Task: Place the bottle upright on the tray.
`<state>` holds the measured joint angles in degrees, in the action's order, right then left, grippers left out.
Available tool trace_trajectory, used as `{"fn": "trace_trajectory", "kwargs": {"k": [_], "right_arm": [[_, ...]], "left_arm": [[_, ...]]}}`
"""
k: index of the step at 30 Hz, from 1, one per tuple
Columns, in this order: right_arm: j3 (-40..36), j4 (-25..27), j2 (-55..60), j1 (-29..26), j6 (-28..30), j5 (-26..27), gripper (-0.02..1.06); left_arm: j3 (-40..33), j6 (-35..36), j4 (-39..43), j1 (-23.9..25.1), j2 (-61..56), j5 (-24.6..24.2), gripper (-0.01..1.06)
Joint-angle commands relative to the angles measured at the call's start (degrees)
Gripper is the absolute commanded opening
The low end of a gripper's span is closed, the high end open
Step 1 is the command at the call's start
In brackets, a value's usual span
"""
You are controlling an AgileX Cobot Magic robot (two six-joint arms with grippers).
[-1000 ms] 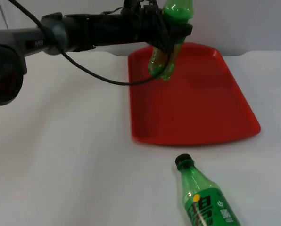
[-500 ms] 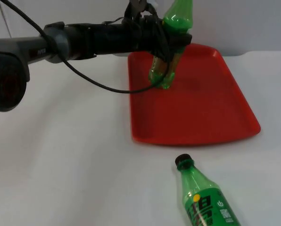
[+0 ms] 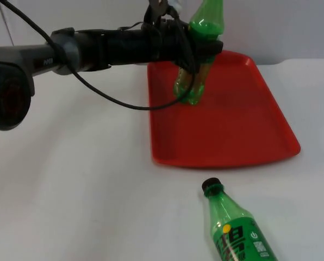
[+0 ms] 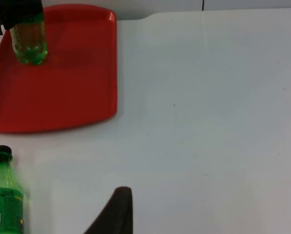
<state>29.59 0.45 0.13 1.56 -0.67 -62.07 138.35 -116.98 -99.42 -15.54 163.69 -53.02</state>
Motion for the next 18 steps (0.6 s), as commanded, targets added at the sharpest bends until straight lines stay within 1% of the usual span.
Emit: {"fn": "trace_trajectory", "kwargs": {"k": [1, 2, 4, 5, 6, 8, 11, 15, 18], "right_arm": [[-0.1, 0.2, -0.1, -0.3, 0.1, 0.5, 1.05], [-0.1, 0.2, -0.1, -0.3, 0.1, 0.5, 1.05], [-0.1, 0.2, -0.1, -0.3, 0.1, 0.5, 1.05], [-0.1, 0.2, -0.1, -0.3, 0.1, 0.5, 1.05], [-0.1, 0.2, -0.1, -0.3, 0.1, 0.5, 1.05], [-0.1, 0.2, -0.1, -0.3, 0.1, 0.5, 1.05], [-0.1, 0.2, -0.1, -0.3, 0.1, 0.5, 1.05], [-0.1, 0.2, -0.1, -0.3, 0.1, 0.5, 1.05], [-0.1, 0.2, -0.1, -0.3, 0.1, 0.5, 1.05]], "left_arm": [[0.2, 0.8, -0.5, 0.9, 0.2, -4.2, 0.57], [0.2, 0.8, -0.5, 0.9, 0.2, -4.2, 0.57], [0.2, 0.8, -0.5, 1.5, 0.2, -6.7, 0.60], [0.2, 0.8, -0.5, 1.7, 0.2, -7.3, 0.60], [0.2, 0.8, -0.5, 1.9, 0.2, -9.3, 0.60], [0.2, 0.8, -0.5, 2.2, 0.2, -9.8, 0.60], [0.2, 2.1, -0.5, 3.3, 0.2, -12.6, 0.60], [0.2, 2.2, -0.5, 4.0, 0.2, -14.5, 0.60], [0.2, 2.2, -0.5, 4.3, 0.2, -15.0, 0.60]]}}
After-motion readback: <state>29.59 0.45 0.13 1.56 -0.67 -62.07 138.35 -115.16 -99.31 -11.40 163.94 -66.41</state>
